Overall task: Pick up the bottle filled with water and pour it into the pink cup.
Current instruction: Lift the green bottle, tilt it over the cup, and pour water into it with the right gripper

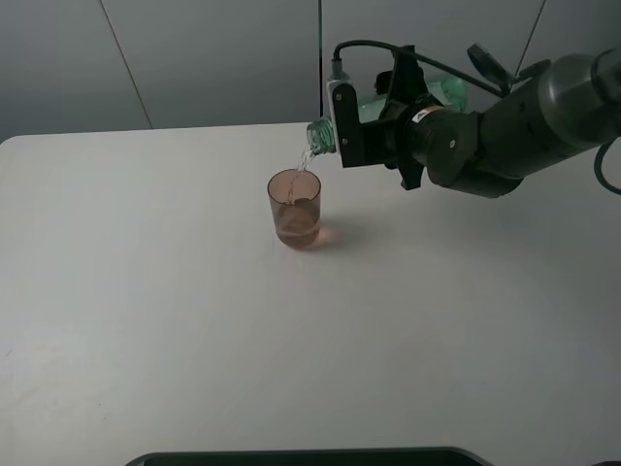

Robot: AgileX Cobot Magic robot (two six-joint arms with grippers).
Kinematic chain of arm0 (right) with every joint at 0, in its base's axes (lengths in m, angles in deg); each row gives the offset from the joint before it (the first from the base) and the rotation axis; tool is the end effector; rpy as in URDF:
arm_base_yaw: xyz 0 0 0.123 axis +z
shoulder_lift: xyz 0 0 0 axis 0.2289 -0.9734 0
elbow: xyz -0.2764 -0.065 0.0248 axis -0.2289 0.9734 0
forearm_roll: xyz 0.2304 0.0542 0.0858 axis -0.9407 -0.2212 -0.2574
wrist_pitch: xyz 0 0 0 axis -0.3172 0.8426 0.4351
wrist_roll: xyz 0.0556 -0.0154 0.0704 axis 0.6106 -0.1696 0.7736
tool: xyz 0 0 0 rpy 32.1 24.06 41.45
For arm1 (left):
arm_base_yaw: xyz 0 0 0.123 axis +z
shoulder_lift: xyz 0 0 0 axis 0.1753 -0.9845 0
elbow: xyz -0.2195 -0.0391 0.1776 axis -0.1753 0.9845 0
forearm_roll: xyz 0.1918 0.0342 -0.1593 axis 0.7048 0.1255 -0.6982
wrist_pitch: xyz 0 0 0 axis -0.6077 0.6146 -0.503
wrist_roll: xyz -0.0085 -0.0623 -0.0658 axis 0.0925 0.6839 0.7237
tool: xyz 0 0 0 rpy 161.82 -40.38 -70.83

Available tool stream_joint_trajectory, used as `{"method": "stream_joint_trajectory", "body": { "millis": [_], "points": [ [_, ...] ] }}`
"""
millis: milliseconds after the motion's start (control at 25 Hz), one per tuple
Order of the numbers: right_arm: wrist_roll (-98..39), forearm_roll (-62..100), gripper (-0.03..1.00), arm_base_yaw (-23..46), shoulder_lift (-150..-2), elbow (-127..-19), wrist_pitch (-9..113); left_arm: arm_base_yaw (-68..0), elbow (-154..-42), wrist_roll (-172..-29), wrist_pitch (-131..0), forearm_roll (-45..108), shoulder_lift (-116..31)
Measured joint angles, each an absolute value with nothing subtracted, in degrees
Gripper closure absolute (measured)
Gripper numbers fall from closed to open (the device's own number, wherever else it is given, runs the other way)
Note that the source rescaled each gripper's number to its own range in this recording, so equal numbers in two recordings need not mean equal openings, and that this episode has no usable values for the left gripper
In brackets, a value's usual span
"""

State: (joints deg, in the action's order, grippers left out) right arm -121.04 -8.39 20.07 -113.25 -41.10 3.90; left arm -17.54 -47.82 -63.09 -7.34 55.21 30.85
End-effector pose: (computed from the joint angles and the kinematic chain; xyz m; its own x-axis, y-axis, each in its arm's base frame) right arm 0.3244 0.1740 0.1405 0.2109 -0.9745 0.0769 -0.3568 -0.1499 -0.9221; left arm -0.0061 0.0157 0.2798 -0.4521 0.0795 -0.8884 -0.0057 0.9957 0.0920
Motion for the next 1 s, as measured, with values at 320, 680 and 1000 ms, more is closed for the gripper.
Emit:
{"method": "stream_joint_trajectory", "body": {
  "millis": [320,680,1000],
  "points": [
    [-121.24,-8.62,0.97,20.07,-113.25,-41.10,3.54,-17.54,-47.82,-62.99,-7.34,55.21,30.85],
    [-121.83,-8.62,0.97,20.07,-113.25,-41.10,3.48,-17.54,-47.82,-62.99,-7.34,55.21,30.85],
    [-123.20,-8.62,0.97,20.07,-113.25,-41.10,3.48,-17.54,-47.82,-62.99,-7.34,55.21,30.85]
  ]
}}
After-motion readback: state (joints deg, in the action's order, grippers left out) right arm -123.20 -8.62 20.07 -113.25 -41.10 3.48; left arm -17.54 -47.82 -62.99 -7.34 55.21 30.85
